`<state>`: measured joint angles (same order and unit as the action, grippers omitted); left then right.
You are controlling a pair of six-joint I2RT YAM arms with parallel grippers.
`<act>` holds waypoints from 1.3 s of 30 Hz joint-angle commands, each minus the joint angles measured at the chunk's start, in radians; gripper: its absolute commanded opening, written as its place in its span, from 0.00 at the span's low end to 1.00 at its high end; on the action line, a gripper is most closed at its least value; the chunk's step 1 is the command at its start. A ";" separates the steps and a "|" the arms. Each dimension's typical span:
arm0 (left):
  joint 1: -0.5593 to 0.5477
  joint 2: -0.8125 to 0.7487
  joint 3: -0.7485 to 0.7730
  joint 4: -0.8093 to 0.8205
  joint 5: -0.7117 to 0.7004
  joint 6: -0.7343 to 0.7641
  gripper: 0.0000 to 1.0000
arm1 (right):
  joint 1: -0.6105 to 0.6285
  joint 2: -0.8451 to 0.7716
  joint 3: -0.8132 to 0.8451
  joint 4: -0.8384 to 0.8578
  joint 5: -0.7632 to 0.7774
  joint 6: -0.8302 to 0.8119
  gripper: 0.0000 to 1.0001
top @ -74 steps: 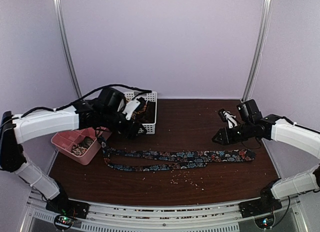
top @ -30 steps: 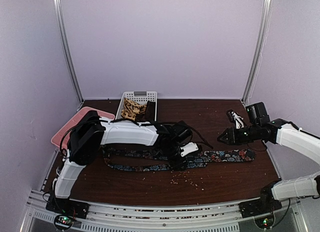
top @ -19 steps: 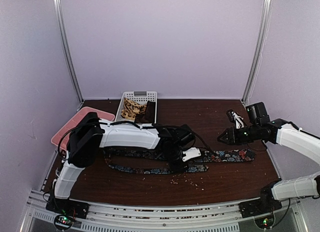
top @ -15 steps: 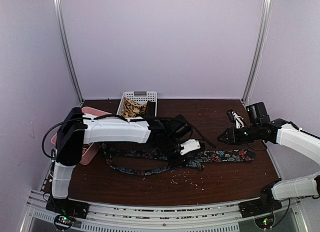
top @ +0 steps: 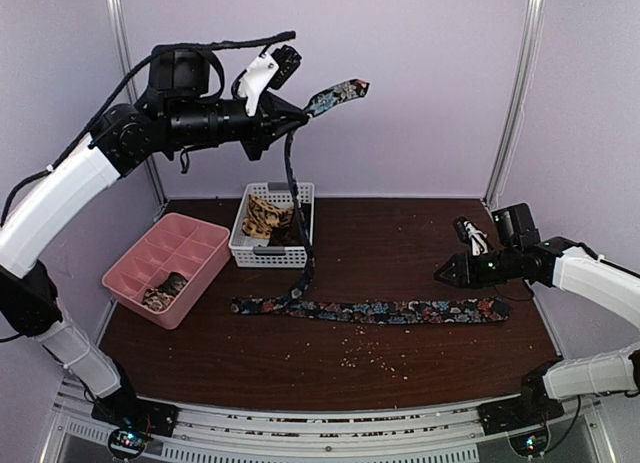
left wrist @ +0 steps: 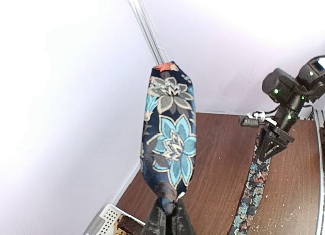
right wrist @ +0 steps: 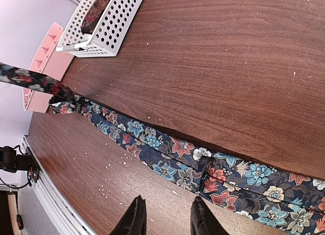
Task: Roll the ties
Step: Pick up the tie from the center of the board, then tie the tie at the center of the board.
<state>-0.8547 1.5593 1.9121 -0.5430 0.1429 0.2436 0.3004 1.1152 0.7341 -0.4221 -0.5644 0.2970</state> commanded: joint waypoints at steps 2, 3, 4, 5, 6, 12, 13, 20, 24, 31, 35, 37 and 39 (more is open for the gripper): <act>-0.004 0.155 -0.024 -0.054 0.072 0.085 0.00 | -0.008 -0.023 0.012 0.014 0.001 0.007 0.31; -0.004 0.172 -0.022 -0.063 0.074 0.096 0.00 | -0.008 -0.026 0.012 0.009 0.005 0.005 0.31; -0.004 0.184 -0.021 -0.076 0.079 0.107 0.00 | -0.010 -0.028 0.010 0.006 0.008 0.003 0.31; -0.003 0.193 -0.028 -0.081 0.088 0.113 0.00 | -0.010 -0.030 0.010 0.005 0.011 0.002 0.31; -0.003 0.200 -0.034 -0.083 0.100 0.114 0.00 | -0.011 -0.032 0.007 0.005 0.013 0.001 0.31; -0.032 0.326 -0.045 -0.098 0.097 0.108 0.00 | -0.029 -0.021 -0.002 0.011 0.021 0.001 0.31; -0.044 0.352 -0.052 -0.095 0.094 0.118 0.00 | -0.033 -0.017 -0.004 0.011 0.024 0.001 0.30; -0.142 0.514 -0.106 0.002 0.052 0.133 0.00 | -0.071 0.019 -0.038 0.004 0.037 0.003 0.29; -0.175 0.586 -0.107 0.024 0.056 0.142 0.00 | -0.082 0.057 -0.051 0.000 0.050 0.007 0.26; -0.181 0.653 -0.118 -0.004 0.107 0.150 0.00 | -0.094 0.109 -0.078 0.033 0.021 0.040 0.25; -0.181 0.722 -0.032 -0.082 0.120 0.152 0.00 | -0.096 0.134 -0.081 0.053 0.003 0.058 0.28; -0.181 0.740 -0.021 -0.096 0.125 0.154 0.00 | -0.096 0.144 -0.080 0.054 -0.002 0.062 0.28; -0.181 0.761 0.002 -0.119 0.121 0.155 0.00 | -0.098 0.150 -0.079 0.053 -0.006 0.063 0.29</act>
<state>-1.0397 2.2761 1.8622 -0.6090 0.2398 0.3809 0.2111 1.2514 0.6624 -0.3946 -0.5514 0.3450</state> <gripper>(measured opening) 0.038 0.281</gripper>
